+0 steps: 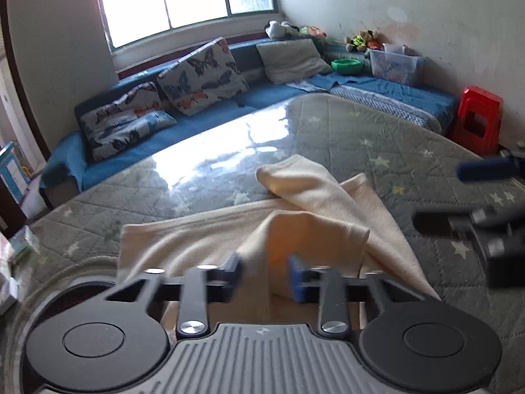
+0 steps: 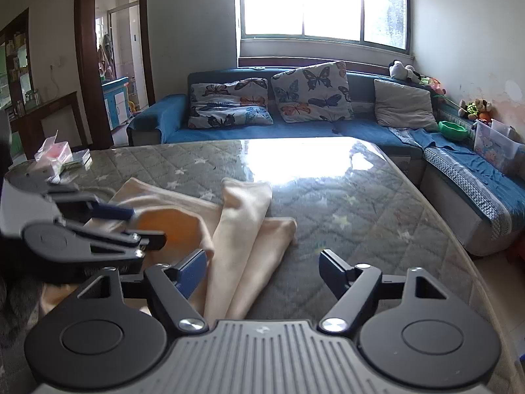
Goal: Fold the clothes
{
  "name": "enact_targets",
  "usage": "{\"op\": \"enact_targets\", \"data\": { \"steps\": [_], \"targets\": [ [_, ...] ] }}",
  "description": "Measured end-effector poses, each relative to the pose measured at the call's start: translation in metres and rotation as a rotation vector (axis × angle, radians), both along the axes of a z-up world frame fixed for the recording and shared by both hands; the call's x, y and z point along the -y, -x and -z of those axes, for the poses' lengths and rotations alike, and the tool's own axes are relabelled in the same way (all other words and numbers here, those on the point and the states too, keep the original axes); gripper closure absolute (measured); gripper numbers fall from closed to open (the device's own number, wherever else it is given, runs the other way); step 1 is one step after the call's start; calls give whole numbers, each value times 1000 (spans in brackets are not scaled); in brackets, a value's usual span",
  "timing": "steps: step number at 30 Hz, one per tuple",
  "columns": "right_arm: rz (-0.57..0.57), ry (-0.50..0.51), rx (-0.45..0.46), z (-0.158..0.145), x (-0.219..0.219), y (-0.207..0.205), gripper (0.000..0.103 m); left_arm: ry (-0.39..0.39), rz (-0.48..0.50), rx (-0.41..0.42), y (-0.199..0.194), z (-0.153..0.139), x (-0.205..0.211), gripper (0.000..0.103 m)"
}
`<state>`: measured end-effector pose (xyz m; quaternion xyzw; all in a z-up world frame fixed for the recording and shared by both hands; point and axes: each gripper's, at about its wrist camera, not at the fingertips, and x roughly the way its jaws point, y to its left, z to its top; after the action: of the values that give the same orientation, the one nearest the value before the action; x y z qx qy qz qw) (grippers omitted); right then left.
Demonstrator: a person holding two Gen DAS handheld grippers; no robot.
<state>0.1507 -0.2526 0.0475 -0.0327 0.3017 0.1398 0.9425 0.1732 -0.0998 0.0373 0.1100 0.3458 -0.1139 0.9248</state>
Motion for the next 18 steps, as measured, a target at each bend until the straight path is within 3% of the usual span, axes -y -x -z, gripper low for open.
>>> {"op": "enact_targets", "data": {
  "steps": [1, 5, 9, 12, 16, 18],
  "targets": [
    [-4, 3, -1, -1, -3, -9, 28, 16, 9, -12, -2, 3, -3, 94],
    [-43, 19, -9, -1, -19, -44, 38, 40, -6, 21, 8, 3, -17, 103],
    [-91, 52, -24, 6, -41, -74, 47, 62, -73, 61, 20, -3, -37, 103],
    [-126, 87, -40, 16, -63, -95, 54, 76, -50, 93, 29, -11, -44, 103],
    [-160, 130, -83, 33, -83, -118, 62, 78, 12, 92, 28, -16, -36, 91],
    [-166, 144, -101, 39, -86, -127, 65, 82, 38, 92, 25, -14, -30, 68]
  ]
}}
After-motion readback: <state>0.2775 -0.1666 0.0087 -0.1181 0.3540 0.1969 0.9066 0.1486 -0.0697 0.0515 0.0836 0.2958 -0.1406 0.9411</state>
